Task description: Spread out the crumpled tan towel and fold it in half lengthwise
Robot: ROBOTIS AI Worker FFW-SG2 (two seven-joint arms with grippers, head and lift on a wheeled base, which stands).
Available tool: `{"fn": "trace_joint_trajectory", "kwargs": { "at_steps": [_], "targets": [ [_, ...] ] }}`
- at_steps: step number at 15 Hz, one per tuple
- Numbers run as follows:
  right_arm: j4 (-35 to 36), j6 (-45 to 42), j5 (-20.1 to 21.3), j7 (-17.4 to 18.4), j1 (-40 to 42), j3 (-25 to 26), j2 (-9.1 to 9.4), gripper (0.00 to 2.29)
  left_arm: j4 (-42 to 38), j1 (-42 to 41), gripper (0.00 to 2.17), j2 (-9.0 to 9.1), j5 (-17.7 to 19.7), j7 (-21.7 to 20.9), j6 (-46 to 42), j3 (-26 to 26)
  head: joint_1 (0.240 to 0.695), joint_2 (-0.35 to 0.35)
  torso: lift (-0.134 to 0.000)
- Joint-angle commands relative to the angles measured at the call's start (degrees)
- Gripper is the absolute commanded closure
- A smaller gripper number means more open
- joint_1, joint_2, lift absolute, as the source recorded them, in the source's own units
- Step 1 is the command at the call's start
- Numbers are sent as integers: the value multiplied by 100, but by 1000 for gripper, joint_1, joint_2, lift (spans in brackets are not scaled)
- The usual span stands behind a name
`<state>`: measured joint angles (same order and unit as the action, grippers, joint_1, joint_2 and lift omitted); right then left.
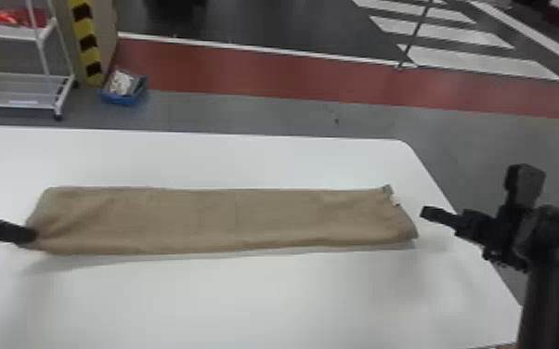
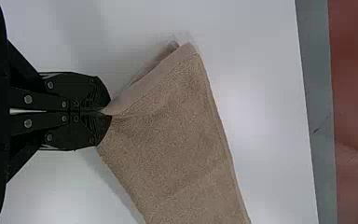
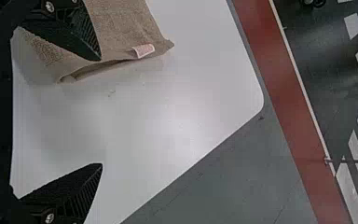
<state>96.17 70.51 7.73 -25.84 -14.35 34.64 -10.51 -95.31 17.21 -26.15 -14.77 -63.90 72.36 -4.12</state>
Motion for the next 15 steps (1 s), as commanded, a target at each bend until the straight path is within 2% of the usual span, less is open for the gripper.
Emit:
{"fn": "trace_joint_trajectory", "kwargs": {
  "at_steps": [1,2,3,4,6,13,15],
  "targets": [
    [103,65,0,0,3,-45,23,83,-66,-139,1204,-65,-8,26,2,87,695,-235,-123],
    [147,117,0,0,-15,-71,31,83,-163,-227,549,-65,1,18,2,122,695,-229,-123],
    [191,170,0,-9,-24,-115,31,83,-312,-377,113,-65,-52,26,-16,219,695,-223,-123],
    [244,188,0,-9,-33,-141,31,83,-365,-403,12,-65,-87,26,2,201,695,-215,-123],
    [253,188,-18,-53,-59,-168,14,83,-532,-535,22,-30,-8,88,2,394,695,-208,-123],
    [24,188,-237,-528,-279,-176,-136,87,-708,-658,33,392,528,791,2,1229,695,-168,-123],
    [-116,170,-272,-659,-349,-194,-215,87,-681,-649,33,479,528,879,2,1317,695,-162,-123]
  ]
}}
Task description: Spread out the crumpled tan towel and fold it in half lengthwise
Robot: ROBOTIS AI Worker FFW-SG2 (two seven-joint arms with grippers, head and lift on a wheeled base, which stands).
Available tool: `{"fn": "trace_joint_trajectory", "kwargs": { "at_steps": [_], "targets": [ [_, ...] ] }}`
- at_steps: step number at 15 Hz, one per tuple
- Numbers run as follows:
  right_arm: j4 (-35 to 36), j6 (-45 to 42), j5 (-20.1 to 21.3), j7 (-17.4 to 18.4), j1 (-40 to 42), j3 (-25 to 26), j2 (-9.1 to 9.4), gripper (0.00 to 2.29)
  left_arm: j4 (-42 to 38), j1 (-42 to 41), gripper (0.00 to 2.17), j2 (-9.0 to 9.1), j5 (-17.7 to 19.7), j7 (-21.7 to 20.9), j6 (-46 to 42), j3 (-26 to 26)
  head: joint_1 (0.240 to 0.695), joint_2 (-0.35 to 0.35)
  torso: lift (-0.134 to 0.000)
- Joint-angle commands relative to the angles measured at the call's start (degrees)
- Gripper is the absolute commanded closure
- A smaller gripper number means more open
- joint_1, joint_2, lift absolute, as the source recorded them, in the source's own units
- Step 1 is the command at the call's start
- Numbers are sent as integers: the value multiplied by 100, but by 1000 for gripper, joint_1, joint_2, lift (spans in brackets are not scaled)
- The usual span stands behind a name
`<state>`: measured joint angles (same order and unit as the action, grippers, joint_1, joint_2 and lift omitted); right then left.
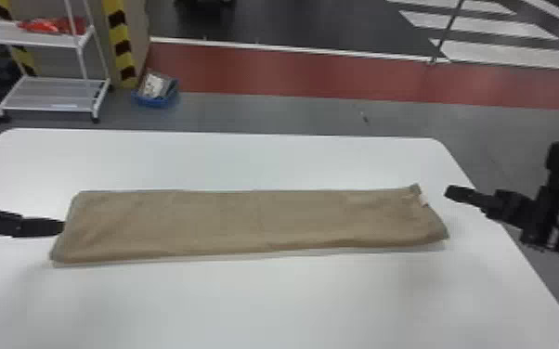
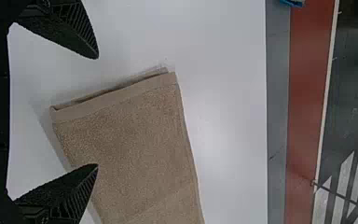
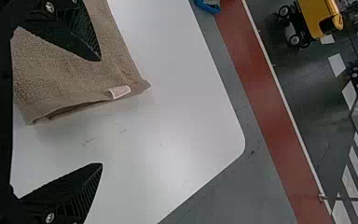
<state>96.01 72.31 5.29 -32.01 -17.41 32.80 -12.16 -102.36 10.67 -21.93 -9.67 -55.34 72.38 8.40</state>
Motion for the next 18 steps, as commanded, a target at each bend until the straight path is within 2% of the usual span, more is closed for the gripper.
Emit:
{"fn": "trace_joint_trajectory", "kwargs": {
  "at_steps": [1,2,4,12,14,18],
  "targets": [
    [-162,7,-37,-86,-52,-10,-67,87,32,6,33,119,35,41,0,162,695,-160,-123],
    [-188,-10,-37,-112,-52,-28,-138,87,41,-3,33,207,70,102,0,232,695,-159,-123],
    [-285,-10,-72,-218,-70,-37,-147,87,41,-38,33,277,96,216,0,285,695,-157,-123],
    [-355,7,-256,-341,-79,-151,-349,87,-21,-170,26,400,96,252,0,470,695,-153,-123],
    [-469,-10,-371,-376,-79,-107,-375,87,-30,-223,26,532,114,252,0,601,695,-153,-123],
    [-487,-10,-432,-394,-79,-107,-410,87,-47,-267,26,541,123,322,18,628,695,-153,-123]
  ]
}}
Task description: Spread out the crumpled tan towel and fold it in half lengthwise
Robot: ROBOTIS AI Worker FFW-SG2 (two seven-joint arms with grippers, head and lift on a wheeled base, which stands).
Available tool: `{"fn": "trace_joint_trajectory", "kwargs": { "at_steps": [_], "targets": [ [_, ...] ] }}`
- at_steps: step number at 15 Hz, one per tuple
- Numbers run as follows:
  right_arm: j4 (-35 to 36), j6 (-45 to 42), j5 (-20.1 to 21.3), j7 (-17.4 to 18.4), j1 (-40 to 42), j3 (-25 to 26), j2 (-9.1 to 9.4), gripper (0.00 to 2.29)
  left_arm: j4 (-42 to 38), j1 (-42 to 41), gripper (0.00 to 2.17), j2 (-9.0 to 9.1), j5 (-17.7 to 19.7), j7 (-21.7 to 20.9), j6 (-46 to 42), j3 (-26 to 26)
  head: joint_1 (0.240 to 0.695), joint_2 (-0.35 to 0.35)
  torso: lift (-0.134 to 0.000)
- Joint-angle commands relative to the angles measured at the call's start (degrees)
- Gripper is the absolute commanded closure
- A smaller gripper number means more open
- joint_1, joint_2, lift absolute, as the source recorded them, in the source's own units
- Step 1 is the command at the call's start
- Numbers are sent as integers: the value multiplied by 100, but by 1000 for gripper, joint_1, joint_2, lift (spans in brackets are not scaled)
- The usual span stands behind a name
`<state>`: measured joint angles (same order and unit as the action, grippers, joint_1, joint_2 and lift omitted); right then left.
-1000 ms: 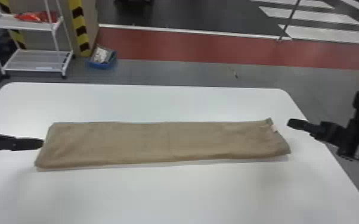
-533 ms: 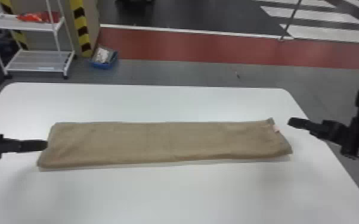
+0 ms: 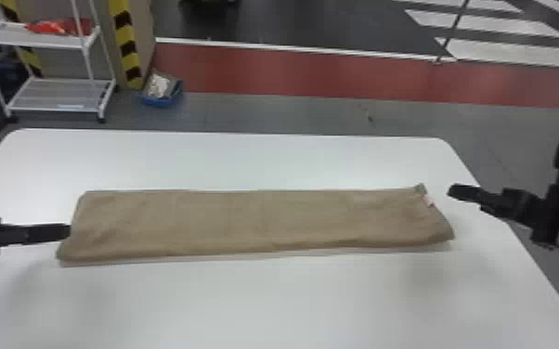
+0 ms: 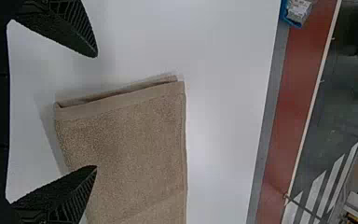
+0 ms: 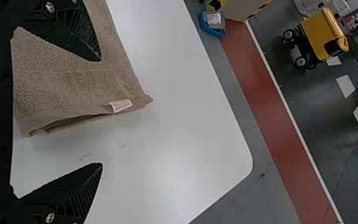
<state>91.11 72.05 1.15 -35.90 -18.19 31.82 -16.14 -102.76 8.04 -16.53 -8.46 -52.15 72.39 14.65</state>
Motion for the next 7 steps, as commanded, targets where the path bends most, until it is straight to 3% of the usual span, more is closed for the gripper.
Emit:
{"fn": "trace_joint_trajectory", "kwargs": {
  "at_steps": [1,7],
  "targets": [
    [3,-1,-18,-4,18,-18,-12,87,-16,-4,26,9,2,3,0,3,695,-152,-123],
    [47,122,-9,-4,132,8,41,87,-16,-4,26,-70,28,-24,0,3,695,-150,-123]
  ]
}}
